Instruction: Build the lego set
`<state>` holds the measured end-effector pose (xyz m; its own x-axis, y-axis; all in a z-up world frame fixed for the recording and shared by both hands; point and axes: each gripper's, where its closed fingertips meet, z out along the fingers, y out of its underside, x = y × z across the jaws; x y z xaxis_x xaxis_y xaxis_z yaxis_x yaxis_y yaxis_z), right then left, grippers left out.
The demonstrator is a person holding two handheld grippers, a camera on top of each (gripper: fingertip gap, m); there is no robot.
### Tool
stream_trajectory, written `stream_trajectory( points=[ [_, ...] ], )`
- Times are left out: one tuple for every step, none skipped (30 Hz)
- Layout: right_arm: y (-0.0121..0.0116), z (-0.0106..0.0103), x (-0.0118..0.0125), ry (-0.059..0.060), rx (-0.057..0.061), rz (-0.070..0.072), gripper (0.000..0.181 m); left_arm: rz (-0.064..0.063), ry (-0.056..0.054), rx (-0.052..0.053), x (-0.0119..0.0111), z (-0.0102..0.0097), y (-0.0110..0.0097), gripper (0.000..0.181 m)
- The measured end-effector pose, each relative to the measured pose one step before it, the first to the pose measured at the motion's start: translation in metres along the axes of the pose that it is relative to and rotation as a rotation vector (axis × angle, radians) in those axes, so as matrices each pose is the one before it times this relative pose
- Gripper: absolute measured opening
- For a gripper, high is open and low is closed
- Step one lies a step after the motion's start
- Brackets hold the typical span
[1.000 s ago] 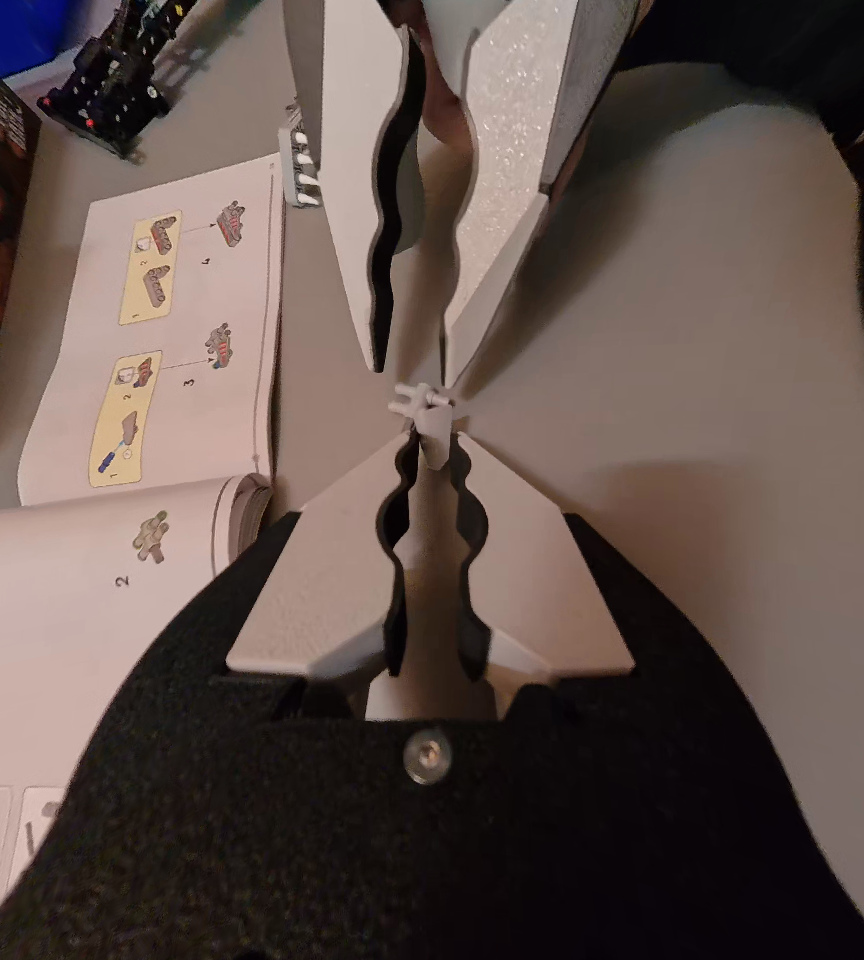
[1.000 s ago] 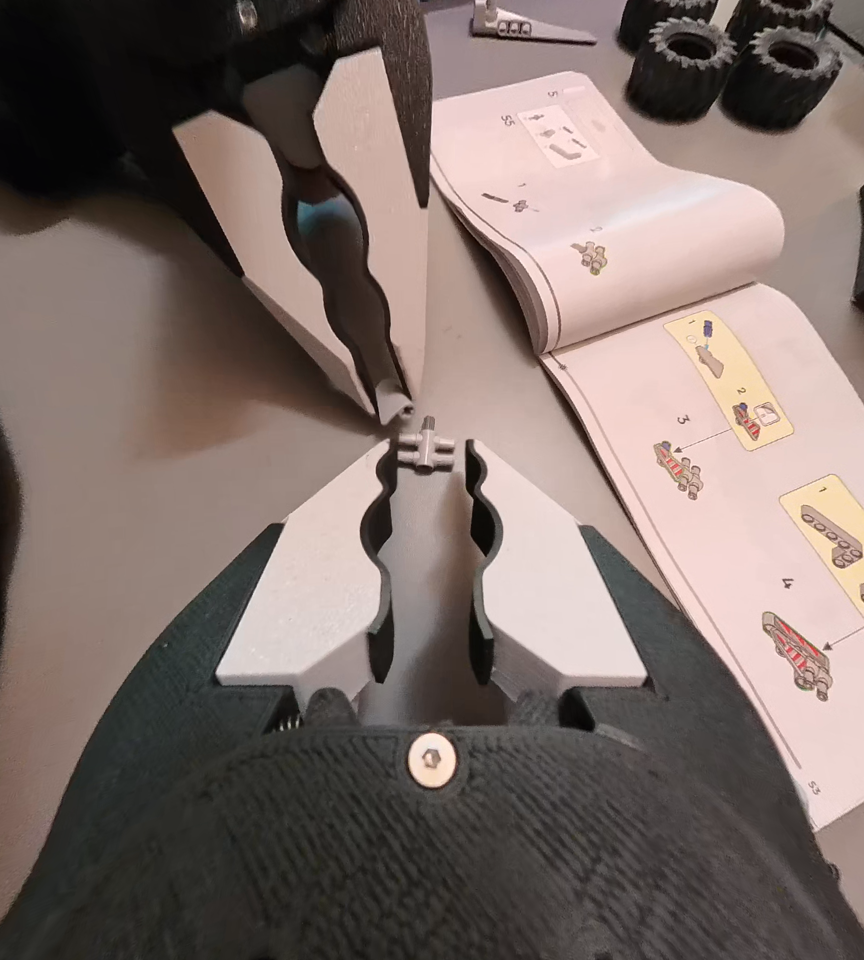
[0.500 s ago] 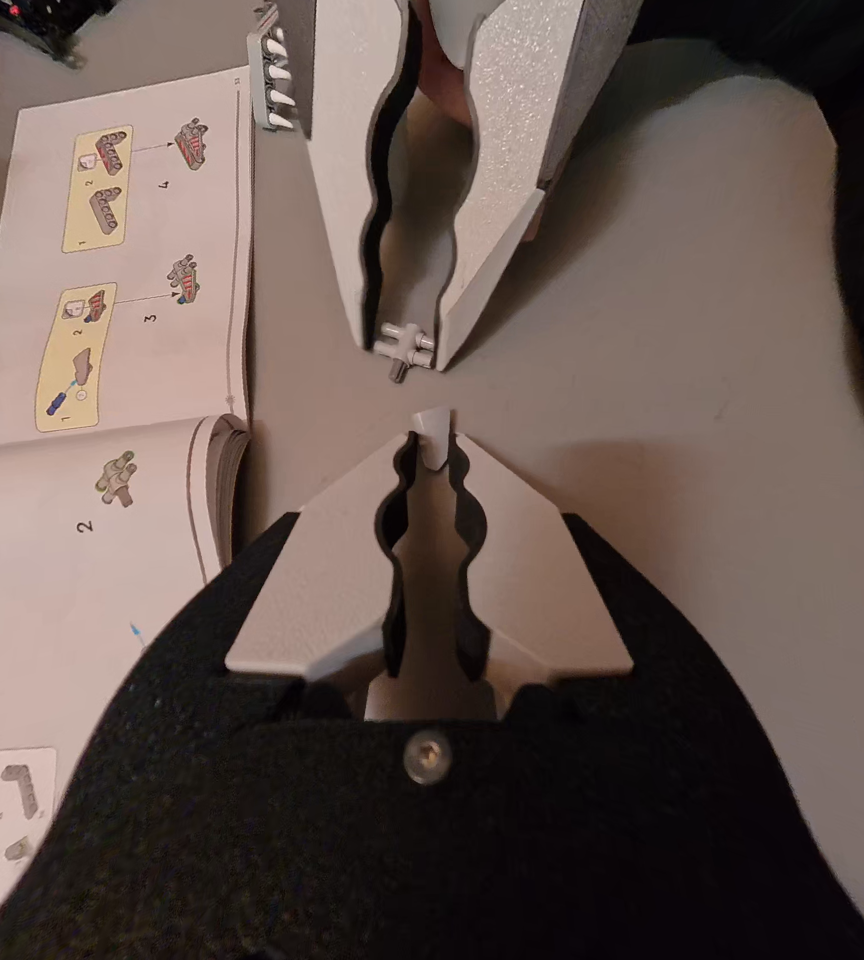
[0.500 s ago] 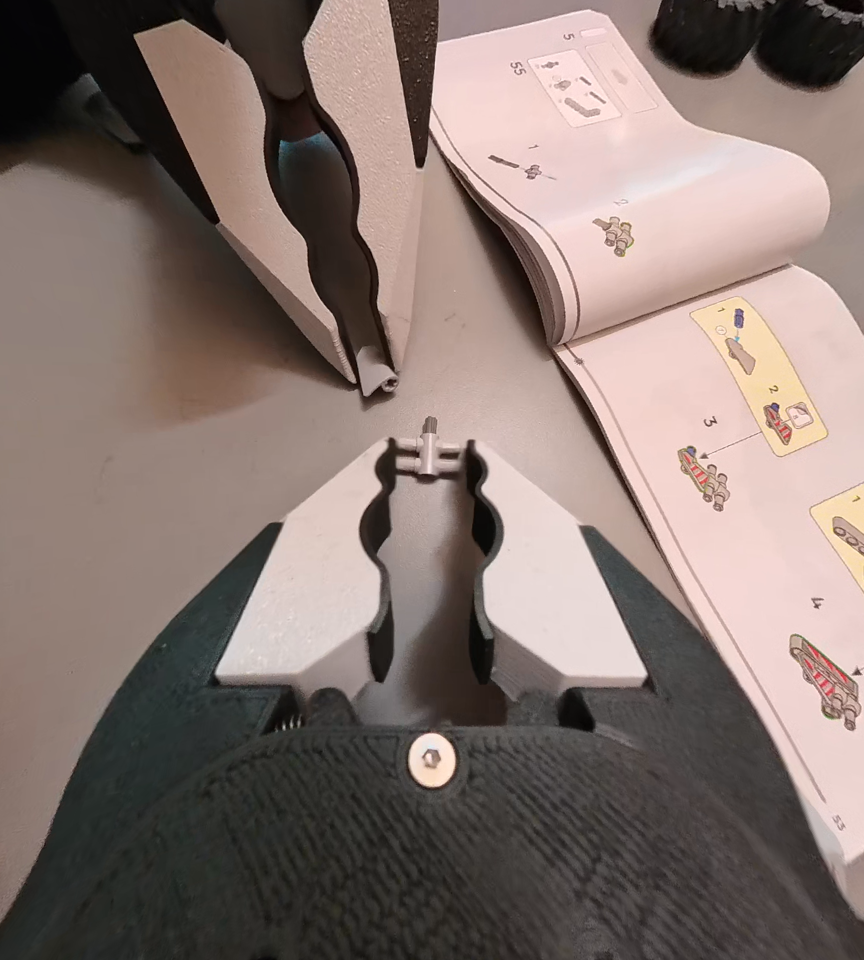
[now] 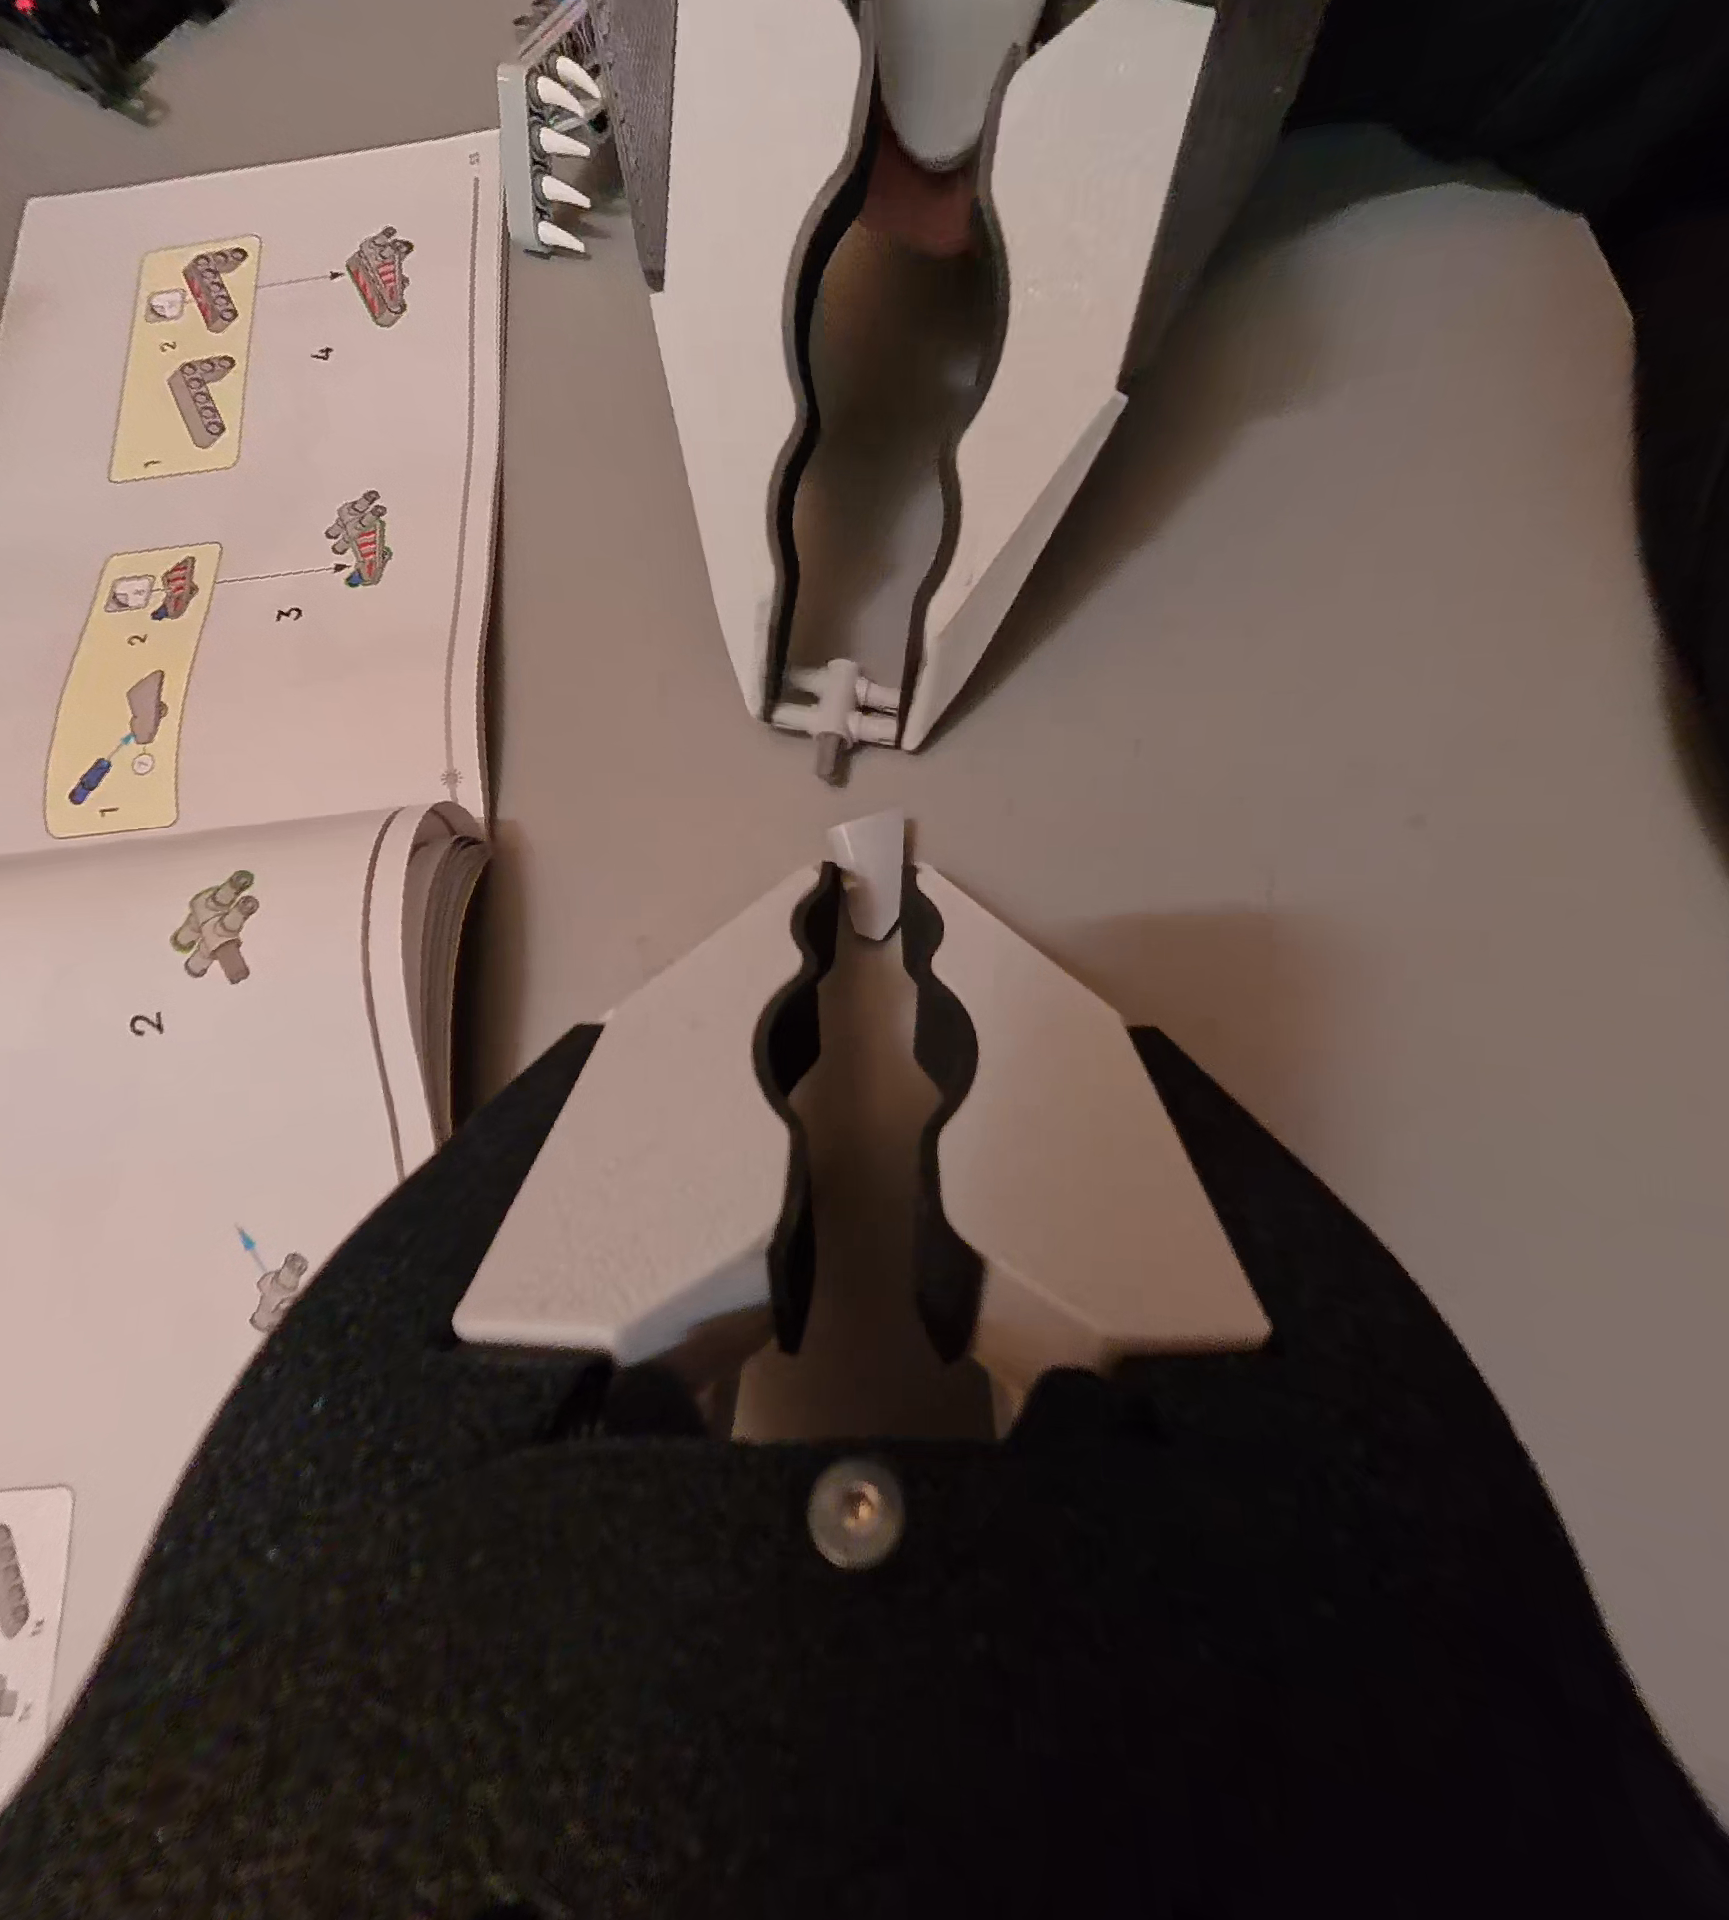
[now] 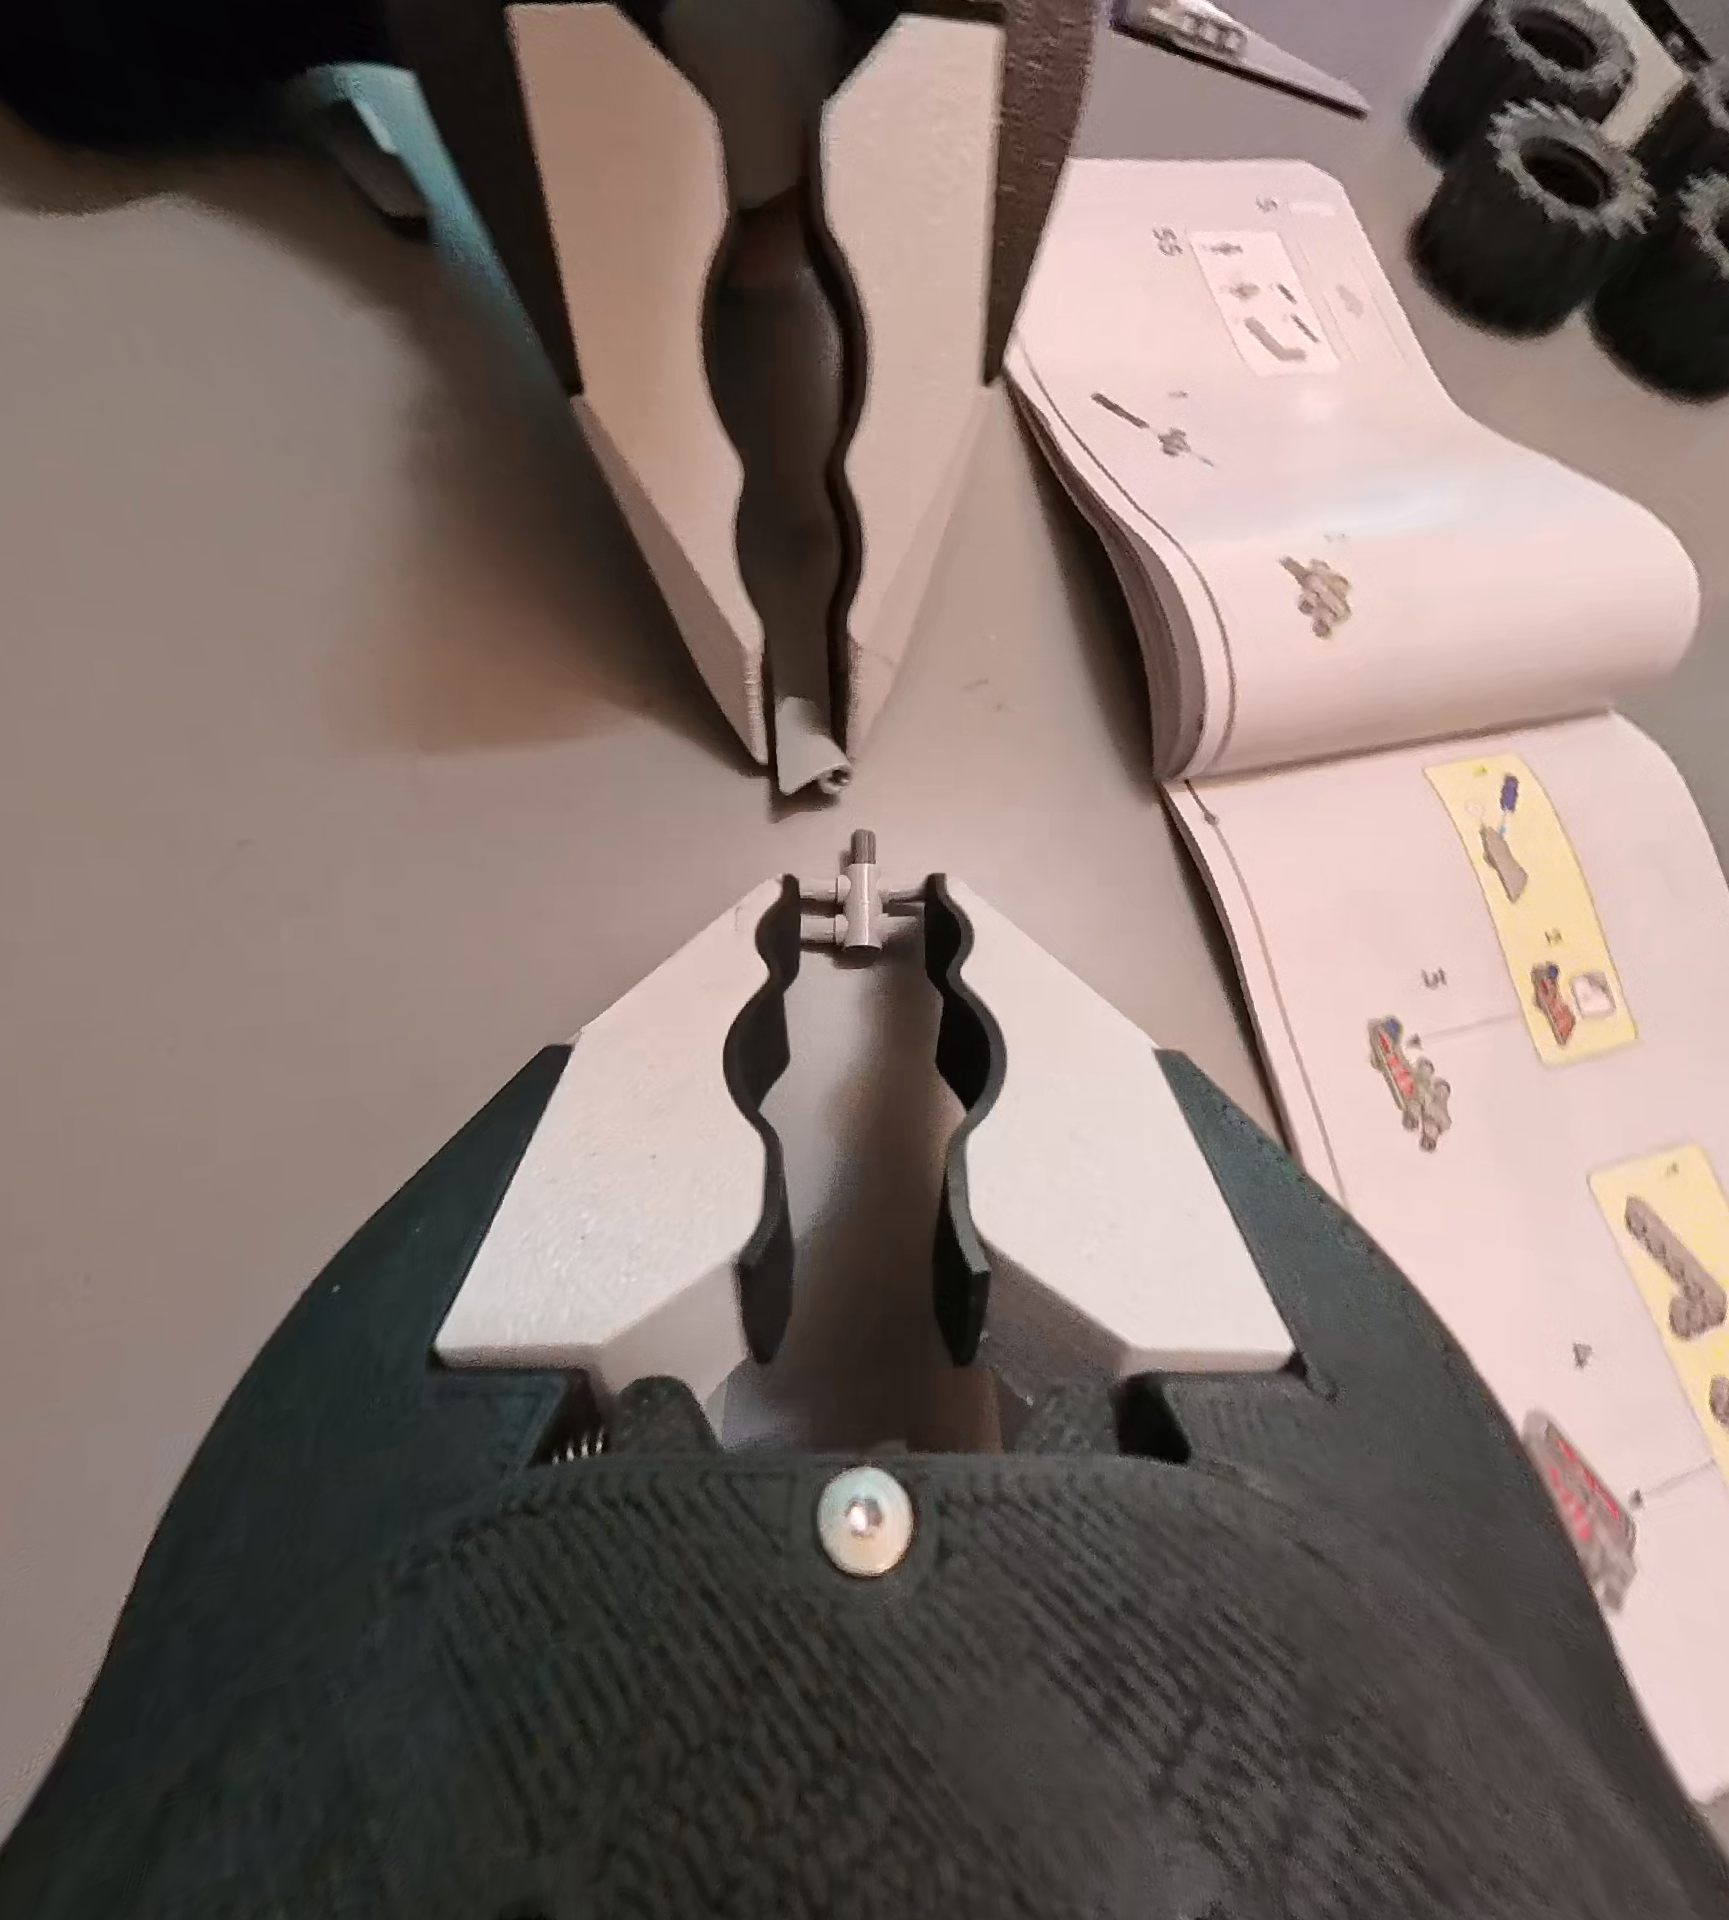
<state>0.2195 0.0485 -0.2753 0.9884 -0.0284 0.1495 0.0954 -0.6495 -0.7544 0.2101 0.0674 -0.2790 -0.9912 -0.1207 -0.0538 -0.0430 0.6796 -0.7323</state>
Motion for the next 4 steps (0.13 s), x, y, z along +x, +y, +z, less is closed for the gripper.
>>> stream_trajectory(
  points=[
    [-0.00294,0.00101,-0.00235,-0.0172,0.0128,-0.0286,0.023,0.0057,-0.0002,-0.0102,-0.00010,-0.00132,0.00113,0.009],
    [-0.00492,0.00045,-0.00051,-0.0056,0.0244,-0.0216,0.023,0.0110,-0.0060,-0.0144,-0.00065,-0.00149,0.00140,0.009],
    [-0.00539,0.00007,-0.00237,-0.0199,0.0285,-0.0157,0.023,0.0148,-0.0086,-0.0166,-0.00057,-0.00162,0.00142,0.009],
    [-0.00400,0.00015,-0.00243,-0.0228,0.0206,-0.0030,0.023,0.0155,-0.0025,-0.0145,0.00064,-0.00133,0.00120,0.009]
  ],
)
